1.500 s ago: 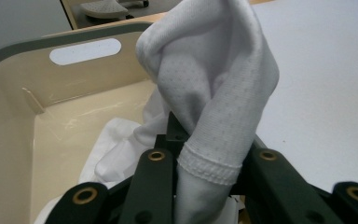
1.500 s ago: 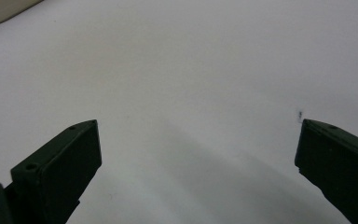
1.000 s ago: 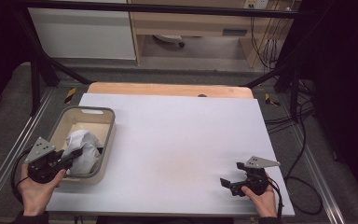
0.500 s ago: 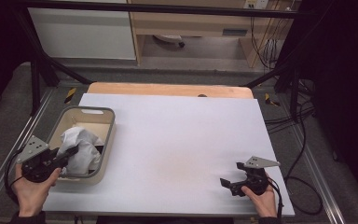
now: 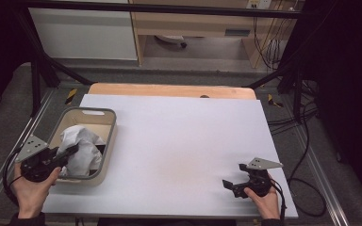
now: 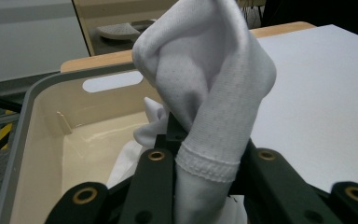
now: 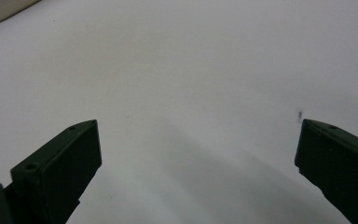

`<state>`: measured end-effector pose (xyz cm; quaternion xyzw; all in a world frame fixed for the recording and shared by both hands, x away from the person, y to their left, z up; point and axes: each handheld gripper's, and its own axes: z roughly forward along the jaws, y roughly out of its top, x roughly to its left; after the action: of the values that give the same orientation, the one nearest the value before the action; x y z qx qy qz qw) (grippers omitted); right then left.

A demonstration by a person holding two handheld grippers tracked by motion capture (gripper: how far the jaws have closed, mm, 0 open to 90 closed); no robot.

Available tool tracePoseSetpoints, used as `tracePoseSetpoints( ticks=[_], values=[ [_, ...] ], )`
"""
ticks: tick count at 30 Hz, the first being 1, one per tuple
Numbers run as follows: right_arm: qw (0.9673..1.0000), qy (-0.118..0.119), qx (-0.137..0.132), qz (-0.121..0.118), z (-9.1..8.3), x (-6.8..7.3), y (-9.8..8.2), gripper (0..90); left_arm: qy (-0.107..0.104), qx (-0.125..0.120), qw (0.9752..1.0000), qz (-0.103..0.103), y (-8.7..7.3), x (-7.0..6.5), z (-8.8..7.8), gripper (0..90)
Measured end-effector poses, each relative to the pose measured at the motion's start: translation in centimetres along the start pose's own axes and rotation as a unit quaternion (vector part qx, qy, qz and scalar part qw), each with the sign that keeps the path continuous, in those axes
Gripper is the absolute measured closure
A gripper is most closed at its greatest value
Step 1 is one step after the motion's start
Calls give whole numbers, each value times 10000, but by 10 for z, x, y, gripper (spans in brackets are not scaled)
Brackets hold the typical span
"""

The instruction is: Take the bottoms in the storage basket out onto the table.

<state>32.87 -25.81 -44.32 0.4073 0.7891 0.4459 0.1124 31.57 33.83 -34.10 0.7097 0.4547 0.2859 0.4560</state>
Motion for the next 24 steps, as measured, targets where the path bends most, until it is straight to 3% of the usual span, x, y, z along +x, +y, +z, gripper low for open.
tracePoseSetpoints(
  ticks=[24],
  values=[
    [10000,-1,38,25,1,0,0,7,11,-84,9999,108,15,-1,-3,769]
  ],
)
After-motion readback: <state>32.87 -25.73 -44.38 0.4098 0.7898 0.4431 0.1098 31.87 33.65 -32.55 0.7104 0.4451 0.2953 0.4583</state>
